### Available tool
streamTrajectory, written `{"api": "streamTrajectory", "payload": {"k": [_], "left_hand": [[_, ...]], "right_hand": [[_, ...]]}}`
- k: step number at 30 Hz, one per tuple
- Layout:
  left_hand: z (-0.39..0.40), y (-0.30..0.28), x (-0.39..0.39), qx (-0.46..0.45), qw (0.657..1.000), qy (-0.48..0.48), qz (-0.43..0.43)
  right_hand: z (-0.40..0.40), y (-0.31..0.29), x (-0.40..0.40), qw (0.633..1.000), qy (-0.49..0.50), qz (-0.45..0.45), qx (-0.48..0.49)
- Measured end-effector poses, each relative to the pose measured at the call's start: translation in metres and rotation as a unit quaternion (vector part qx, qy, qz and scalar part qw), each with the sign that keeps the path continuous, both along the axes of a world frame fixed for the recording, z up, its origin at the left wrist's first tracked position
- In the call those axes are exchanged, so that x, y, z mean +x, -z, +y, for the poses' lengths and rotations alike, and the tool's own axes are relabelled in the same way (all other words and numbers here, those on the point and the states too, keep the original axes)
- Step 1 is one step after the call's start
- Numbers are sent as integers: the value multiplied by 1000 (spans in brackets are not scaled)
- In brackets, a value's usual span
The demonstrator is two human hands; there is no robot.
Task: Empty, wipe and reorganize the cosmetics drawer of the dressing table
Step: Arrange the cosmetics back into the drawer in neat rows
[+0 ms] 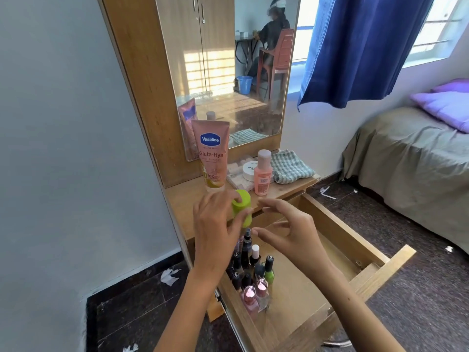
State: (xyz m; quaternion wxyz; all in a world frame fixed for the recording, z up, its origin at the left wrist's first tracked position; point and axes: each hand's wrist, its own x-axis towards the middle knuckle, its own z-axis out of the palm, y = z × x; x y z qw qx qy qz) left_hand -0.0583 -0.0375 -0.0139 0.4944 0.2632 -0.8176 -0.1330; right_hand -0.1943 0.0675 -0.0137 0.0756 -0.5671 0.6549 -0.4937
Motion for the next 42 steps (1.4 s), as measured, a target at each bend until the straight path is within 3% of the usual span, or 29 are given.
{"api": "streamTrajectory", "payload": {"k": [7,11,15,18,25,35,42], "left_hand": [[36,6,2,101,989,110,8],[34,12,13,147,972,161,-91],[34,27,27,158,954,151,-204],[36,31,31,173,939,149,-257],[37,27,29,193,930,151,-275],[37,26,29,193,926,160,-282],[29,21,21,122,962,92,-224]], "right_hand": [[17,-11,-2,999,-13,36,22],[35,-11,-19,987,10,81,142],[46,0,-28,941,18,137,309],[46,13,-24,925,17,137,354],[39,36,-5,906,1,193,376],[41,42,9,916,-6,192,353],[44,14,-10,906,-25,216,362]]}}
